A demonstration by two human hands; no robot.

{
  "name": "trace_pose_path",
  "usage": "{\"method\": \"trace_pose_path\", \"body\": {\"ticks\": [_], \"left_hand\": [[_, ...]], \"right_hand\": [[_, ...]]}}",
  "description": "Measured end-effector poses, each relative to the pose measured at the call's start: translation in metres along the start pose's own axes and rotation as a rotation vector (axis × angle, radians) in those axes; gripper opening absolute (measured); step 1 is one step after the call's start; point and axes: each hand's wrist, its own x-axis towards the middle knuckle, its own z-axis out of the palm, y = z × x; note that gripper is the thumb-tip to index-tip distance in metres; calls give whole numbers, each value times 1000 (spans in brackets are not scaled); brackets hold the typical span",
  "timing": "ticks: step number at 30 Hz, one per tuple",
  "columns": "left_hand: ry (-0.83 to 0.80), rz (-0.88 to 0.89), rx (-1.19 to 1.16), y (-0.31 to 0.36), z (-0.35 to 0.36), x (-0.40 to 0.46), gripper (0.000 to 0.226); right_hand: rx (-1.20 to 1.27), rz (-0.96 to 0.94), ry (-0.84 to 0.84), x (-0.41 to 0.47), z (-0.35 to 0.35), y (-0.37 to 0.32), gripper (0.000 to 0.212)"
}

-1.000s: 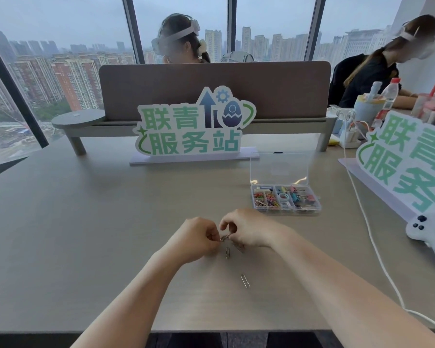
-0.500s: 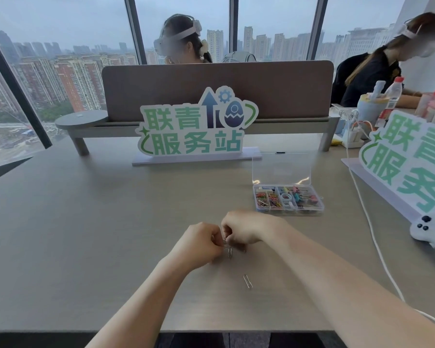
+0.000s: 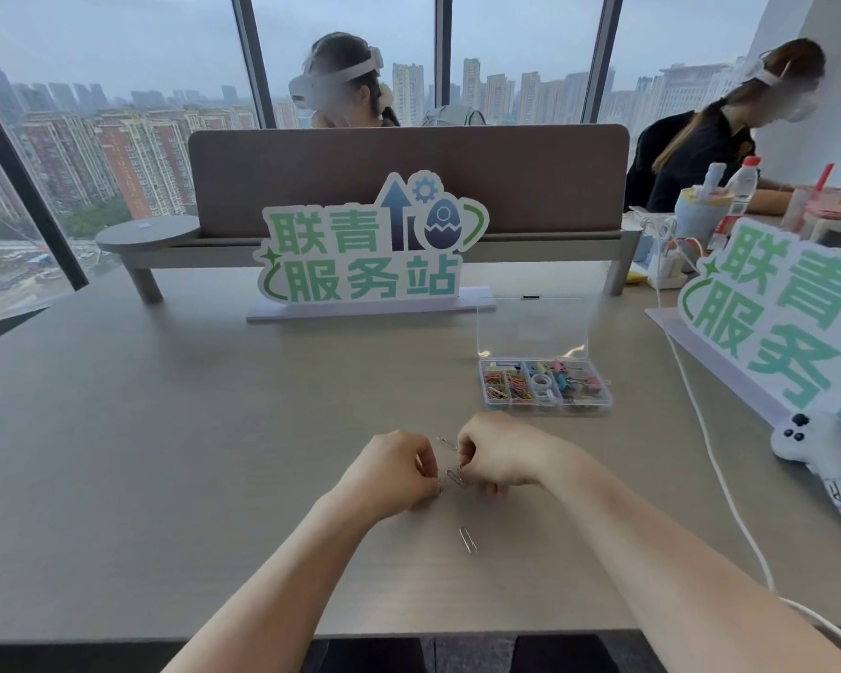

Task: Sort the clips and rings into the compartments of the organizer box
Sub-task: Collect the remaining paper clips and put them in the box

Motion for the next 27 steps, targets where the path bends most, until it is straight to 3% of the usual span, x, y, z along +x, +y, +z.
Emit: {"method": "trace_pose_path", "body": {"ticks": [7, 16, 19, 27], "left_hand": [[-77, 30, 14, 1, -2, 4, 12], [-215, -17, 116, 17, -6, 9, 16], [-245, -40, 111, 20, -5, 11, 16], [-217, -59, 125, 23, 0, 11, 13]], "right_hand": [[56, 19, 27, 6, 9, -5, 21], [-178, 40, 64, 13, 15, -16, 12], [-212, 60, 61, 17, 18, -15, 19], [-66, 61, 131, 27, 13, -6, 8]]}}
